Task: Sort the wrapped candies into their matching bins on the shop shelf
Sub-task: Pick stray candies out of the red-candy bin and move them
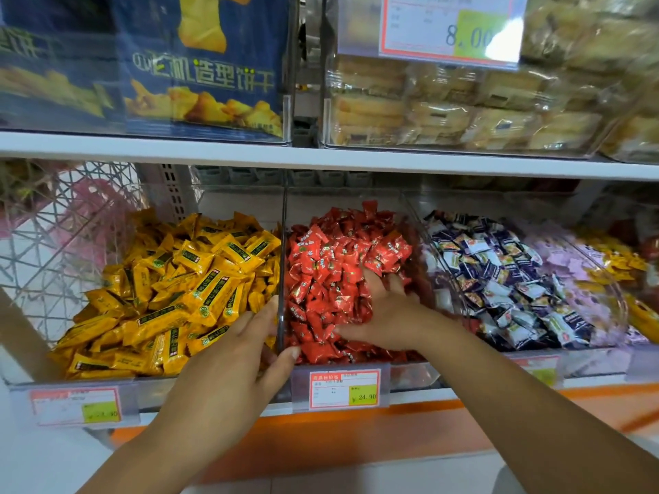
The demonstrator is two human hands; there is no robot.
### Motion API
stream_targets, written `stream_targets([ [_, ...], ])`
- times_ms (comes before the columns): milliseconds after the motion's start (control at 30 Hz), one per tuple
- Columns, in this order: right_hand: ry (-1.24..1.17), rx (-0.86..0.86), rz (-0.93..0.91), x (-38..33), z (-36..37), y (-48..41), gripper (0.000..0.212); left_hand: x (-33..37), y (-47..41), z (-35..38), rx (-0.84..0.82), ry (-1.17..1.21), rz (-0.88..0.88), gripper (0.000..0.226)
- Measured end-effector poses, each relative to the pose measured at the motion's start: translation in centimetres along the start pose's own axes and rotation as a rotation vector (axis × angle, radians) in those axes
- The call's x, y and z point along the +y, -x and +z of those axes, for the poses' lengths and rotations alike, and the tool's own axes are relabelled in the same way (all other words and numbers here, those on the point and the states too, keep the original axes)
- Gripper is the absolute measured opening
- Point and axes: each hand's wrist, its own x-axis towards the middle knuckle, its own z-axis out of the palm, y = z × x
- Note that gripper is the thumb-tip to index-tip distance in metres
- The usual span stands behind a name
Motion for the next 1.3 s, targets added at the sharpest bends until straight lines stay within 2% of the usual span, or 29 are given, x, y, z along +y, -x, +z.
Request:
stream_targets([
  [267, -0.085, -0.076, 0.005, 0.8, 0.1, -1.2, 0.120, -0.1, 0.0, 0.0, 0.010, -0.024, 0.005, 0.066],
  [433, -0.153, -0.075, -0.032, 1.0, 0.0, -1.0, 0.119, -0.1, 0.0, 0.2, 0.012, -0.023, 0.000, 0.066],
  [667, -0.380, -0.061, -0.036, 0.7, 0.1, -0.5, 0.091, -0.1, 0.1, 0.1, 0.009, -0.010, 0.018, 0.065],
  [867, -0.546, 0.041, -0.053, 0.8, -0.2, -0.4, 0.049, -0.2, 0.0, 0.1, 0.004, -0.002, 0.019, 0.065],
  [1033, -0.698, 0.205, -0.119, 0.2, -1.8, 0.1, 0.040, -0.1, 0.0, 0.0, -0.003, 0.008, 0.012, 0.065],
  [1167, -0.842, 0.355, -0.267, -1.3, -3.1, 0.5, 0.033, 0.1, 0.0, -0.1, -0.006, -0.001, 0.007, 0.066],
  [1233, -0.888, 0.347, -0.336, -2.2, -3.0, 0.9, 0.035, 0.1, 0.1, -0.1, -0.002, -0.008, 0.002, 0.066],
  [1300, -0.893, 0.251, -0.398, -3.0, -2.5, 0.8, 0.040, 0.1, 0.1, -0.1, -0.007, -0.025, 0.003, 0.067],
])
